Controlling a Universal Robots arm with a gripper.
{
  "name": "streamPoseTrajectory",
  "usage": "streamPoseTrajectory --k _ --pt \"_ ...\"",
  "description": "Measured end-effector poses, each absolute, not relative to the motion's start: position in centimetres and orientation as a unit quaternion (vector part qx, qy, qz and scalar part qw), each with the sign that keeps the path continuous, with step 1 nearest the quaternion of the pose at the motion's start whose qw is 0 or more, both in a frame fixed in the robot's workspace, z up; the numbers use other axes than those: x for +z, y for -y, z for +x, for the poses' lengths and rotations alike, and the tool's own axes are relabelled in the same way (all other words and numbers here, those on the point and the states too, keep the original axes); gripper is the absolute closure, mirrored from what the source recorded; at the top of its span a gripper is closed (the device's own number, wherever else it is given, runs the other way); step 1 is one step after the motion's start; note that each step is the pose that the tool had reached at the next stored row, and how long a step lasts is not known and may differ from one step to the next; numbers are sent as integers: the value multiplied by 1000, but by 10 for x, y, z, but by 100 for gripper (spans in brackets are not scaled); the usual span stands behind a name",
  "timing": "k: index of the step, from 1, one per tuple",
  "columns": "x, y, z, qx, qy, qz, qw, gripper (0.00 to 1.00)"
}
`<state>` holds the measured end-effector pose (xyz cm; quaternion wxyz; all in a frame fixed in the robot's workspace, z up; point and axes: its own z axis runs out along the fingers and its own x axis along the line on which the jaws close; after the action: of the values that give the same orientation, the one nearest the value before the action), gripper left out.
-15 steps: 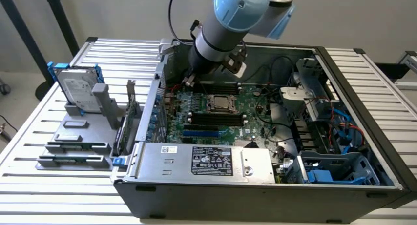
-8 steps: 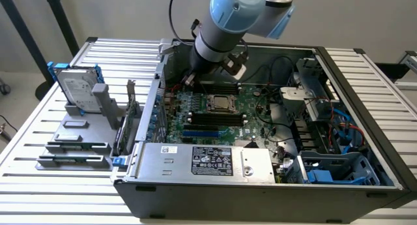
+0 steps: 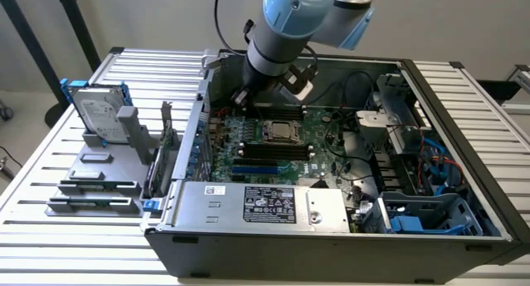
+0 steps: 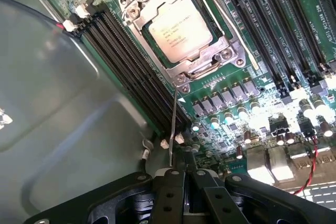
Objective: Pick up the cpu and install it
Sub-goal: 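Install the first cpu locking lever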
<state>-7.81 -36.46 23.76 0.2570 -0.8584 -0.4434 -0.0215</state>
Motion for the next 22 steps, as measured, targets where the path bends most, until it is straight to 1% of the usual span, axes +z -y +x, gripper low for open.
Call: streamPoseTrajectory --k 5,14,22 --pt "239 365 -79 -25 432 -864 257 89" --pt "240 365 -80 -39 384 -887 255 89" --pt "248 365 -80 -48 352 -900 253 89"
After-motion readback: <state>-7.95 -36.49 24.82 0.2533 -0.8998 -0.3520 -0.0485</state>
